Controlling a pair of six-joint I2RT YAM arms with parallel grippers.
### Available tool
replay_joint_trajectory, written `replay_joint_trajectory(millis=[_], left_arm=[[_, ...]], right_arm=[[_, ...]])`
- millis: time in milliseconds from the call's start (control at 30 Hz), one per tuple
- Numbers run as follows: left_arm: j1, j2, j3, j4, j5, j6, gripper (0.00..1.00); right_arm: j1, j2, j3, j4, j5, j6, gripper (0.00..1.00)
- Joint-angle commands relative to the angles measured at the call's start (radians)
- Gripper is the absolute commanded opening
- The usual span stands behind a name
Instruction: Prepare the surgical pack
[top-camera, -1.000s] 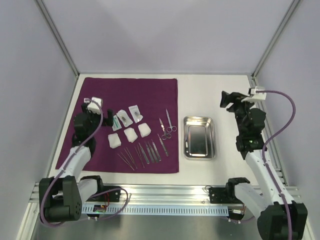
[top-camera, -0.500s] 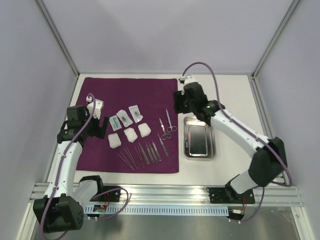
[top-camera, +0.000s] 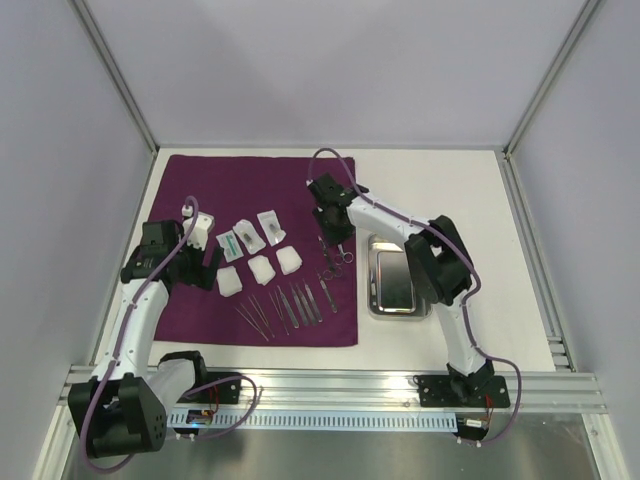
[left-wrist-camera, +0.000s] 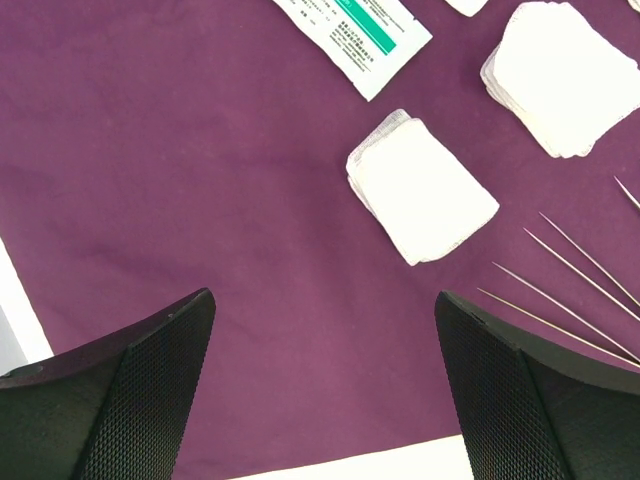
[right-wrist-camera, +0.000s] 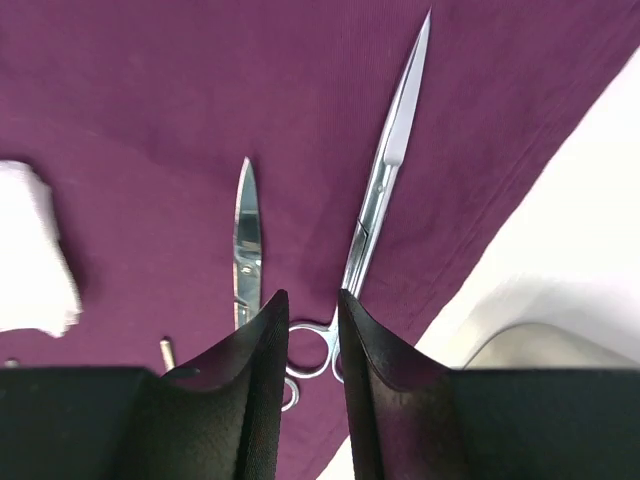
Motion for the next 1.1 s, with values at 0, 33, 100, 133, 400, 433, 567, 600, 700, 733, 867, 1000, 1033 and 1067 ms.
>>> replay_joint_trajectory(millis=[0, 33, 100, 133, 400, 433, 567, 600, 700, 733, 867, 1000, 1033, 1067], left_arm=[[0.005, 0.003, 0.019, 0.001, -0.002, 0.004, 1.0], [0.005, 0.005, 0.02, 0.0, 0.0, 0.004, 1.0], [0.003, 0.017, 0.026, -0.005, 0.001, 0.003, 1.0], [0.003, 0.02, 0.031, -0.008, 0.0, 0.003, 1.0], [0.005, 0.028, 0.045, -0.025, 0.012, 0.0, 1.0], [0.005, 0.03, 0.043, -0.025, 0.012, 0.001, 1.0], [0.005, 0.03, 0.045, -0.026, 0.01, 0.001, 1.0], [0.005, 0.028, 0.046, -0.026, 0.01, 0.0, 1.0], [0.005, 0.027, 0.046, -0.029, 0.01, 0.001, 1.0], [0.005, 0.028, 0.045, -0.028, 0.009, 0.0, 1.0], [0.005, 0.028, 0.048, -0.031, 0.01, 0.0, 1.0], [0.003, 0.028, 0.051, -0.033, 0.01, 0.0, 1.0], [0.005, 0.028, 0.051, -0.033, 0.01, -0.002, 1.0], [0.005, 0.028, 0.049, -0.033, 0.009, -0.002, 1.0]], right_arm=[[0.002, 0.027, 0.053, -0.067, 0.009, -0.023, 0.29], [0.004, 0.033, 0.051, -0.069, 0.009, -0.023, 0.29], [0.002, 0.054, 0.05, -0.07, 0.023, -0.02, 0.29], [0.004, 0.059, 0.045, -0.069, 0.041, -0.017, 0.29], [0.001, 0.044, 0.041, -0.058, 0.078, -0.019, 0.26], [0.001, 0.039, 0.042, -0.052, 0.08, -0.02, 0.26], [-0.01, 0.053, 0.068, -0.05, 0.072, -0.026, 0.26], [-0.018, 0.062, 0.073, -0.053, 0.066, -0.028, 0.26], [-0.025, 0.085, 0.07, -0.046, 0.032, -0.025, 0.25], [-0.024, 0.091, 0.065, -0.04, 0.031, -0.025, 0.25], [-0.025, 0.11, 0.05, -0.038, 0.044, -0.019, 0.24], [-0.025, 0.113, 0.021, -0.023, 0.032, -0.013, 0.22], [-0.025, 0.114, 0.018, -0.02, 0.029, -0.011, 0.2], [-0.024, 0.113, 0.015, -0.018, 0.025, -0.009, 0.17]])
